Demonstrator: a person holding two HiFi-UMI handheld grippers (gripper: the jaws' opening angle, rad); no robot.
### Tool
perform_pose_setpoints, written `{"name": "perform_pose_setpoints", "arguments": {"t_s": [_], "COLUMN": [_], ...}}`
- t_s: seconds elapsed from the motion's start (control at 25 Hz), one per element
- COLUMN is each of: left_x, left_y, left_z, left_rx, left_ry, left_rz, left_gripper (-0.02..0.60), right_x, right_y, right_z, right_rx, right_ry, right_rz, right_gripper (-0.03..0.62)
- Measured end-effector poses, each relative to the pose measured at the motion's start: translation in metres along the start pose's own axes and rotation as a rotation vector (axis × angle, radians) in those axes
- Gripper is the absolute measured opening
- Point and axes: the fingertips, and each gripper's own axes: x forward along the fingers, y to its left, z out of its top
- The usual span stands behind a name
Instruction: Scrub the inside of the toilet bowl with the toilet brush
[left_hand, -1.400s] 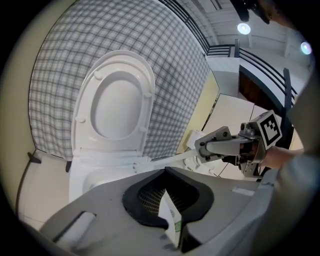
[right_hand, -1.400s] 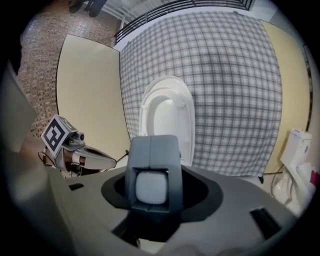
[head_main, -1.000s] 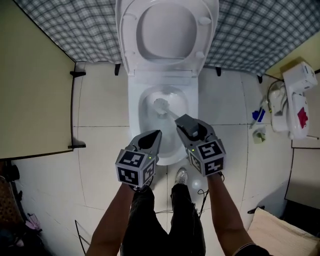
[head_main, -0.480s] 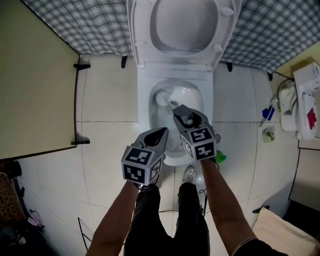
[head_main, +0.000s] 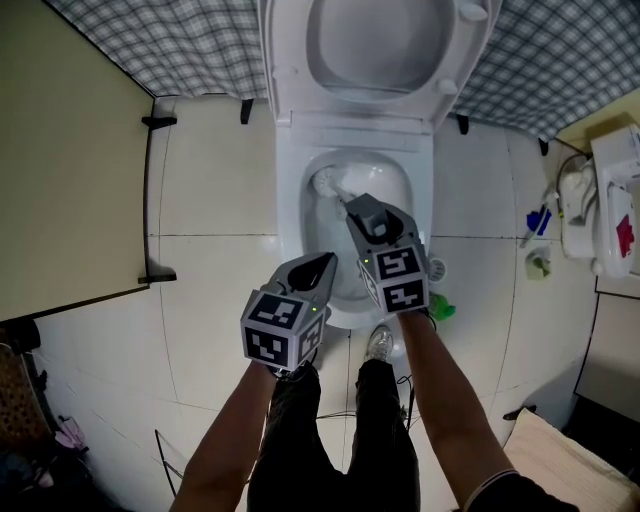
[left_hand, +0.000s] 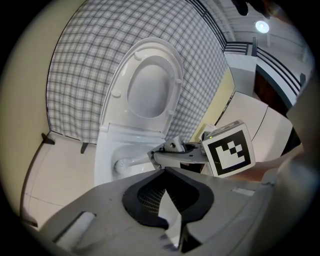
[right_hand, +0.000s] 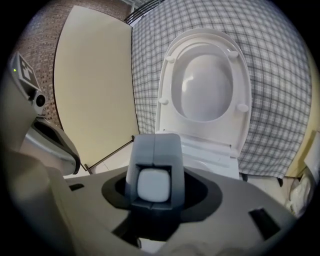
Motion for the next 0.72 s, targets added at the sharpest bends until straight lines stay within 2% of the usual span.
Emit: {"name": "perform_pose_setpoints", "arguments": {"t_s": [0.2, 0.72], "left_x": [0.005, 0.008], "left_y": [-0.004, -0.017], "left_z": [-0.004, -0.005], "left_rx": [-0.004, 0.008], "left_ry": [0.011, 0.022], "left_rz": [-0.013, -0.043], "left_gripper": [0.006, 0.006], "right_x": [-0.002, -0.032], "right_y": [-0.016, -0.062], "right_z": [0.009, -0.004], "right_rx": [-0.027, -0.089], "right_ry": [0.018, 0.114], "right_rz": [-0.048, -0.168], "right_gripper": [0.218, 0.213]}}
